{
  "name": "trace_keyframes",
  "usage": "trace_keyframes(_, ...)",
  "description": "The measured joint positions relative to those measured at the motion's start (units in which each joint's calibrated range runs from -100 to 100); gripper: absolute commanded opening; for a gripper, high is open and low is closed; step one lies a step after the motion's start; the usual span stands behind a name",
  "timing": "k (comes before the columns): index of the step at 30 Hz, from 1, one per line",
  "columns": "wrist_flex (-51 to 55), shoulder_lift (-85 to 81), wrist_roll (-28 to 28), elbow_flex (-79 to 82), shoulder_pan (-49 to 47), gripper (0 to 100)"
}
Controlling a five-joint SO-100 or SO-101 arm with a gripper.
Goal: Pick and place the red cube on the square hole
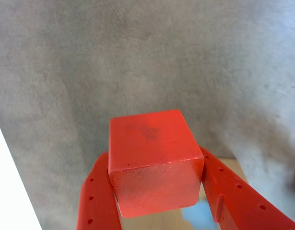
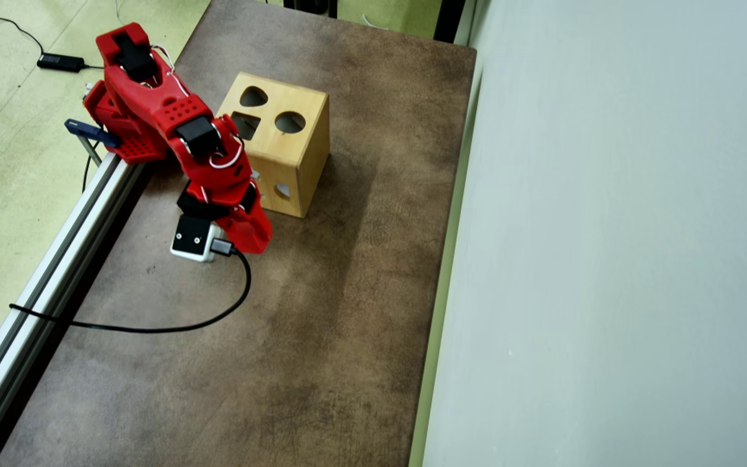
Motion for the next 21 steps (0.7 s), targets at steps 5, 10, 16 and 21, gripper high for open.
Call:
trace_keyframes(5,4.0,-7.4,0.0,0.0,0.0,7)
trace_keyframes(10,5.1,-17.5,0.0,0.0,0.0,7)
trace_keyframes(16,5.1,-30.9,0.0,0.0,0.0,7)
trace_keyframes(21,5.1,-39.5,-0.1,0.0,-0.1,7)
